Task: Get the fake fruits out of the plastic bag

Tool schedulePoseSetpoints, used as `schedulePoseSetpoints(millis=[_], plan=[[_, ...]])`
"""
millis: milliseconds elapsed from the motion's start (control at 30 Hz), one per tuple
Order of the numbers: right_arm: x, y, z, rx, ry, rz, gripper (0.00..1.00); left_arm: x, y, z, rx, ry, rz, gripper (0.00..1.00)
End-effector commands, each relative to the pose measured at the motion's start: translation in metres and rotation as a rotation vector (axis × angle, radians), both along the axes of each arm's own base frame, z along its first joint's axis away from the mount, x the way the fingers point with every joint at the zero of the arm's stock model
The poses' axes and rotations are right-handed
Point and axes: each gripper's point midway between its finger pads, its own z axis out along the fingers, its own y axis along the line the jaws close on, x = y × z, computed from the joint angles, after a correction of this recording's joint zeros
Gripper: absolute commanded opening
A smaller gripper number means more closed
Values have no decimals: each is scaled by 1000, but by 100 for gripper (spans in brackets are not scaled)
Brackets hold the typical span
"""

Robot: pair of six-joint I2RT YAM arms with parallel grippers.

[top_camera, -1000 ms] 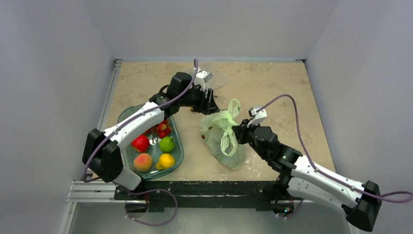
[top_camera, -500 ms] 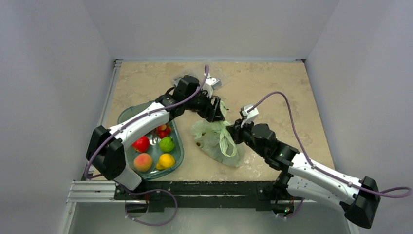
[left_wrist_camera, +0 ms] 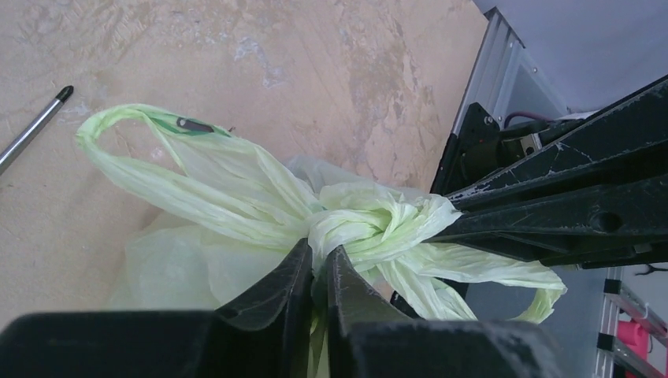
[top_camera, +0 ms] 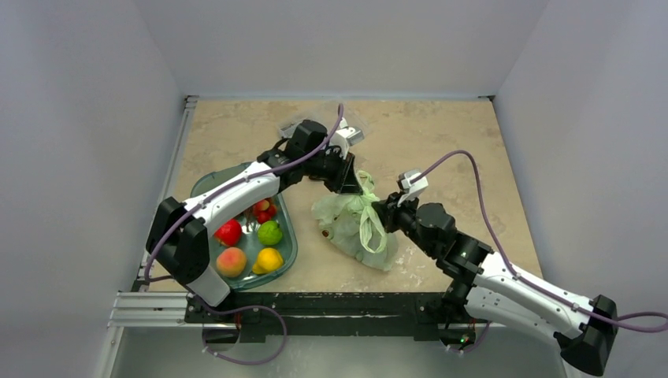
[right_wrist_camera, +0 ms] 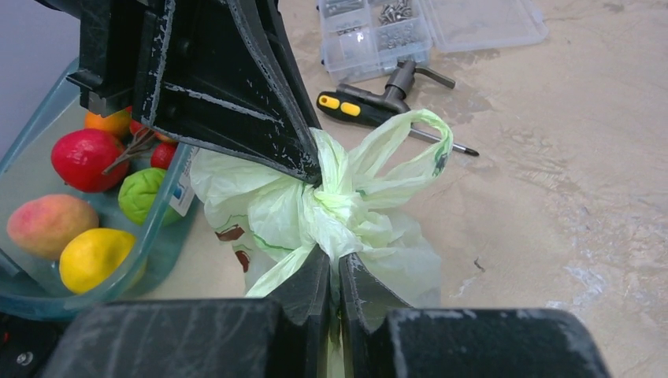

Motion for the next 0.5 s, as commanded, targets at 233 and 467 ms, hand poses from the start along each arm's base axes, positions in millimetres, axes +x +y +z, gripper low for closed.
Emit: schedulePoseSetpoints(millis=[233, 467], plan=[[16, -4, 18, -107, 4, -62, 41, 3, -2, 19, -32, -56, -5, 0], [29, 11, 22, -187, 22, -50, 53, 1, 0, 24, -43, -69, -5, 0]])
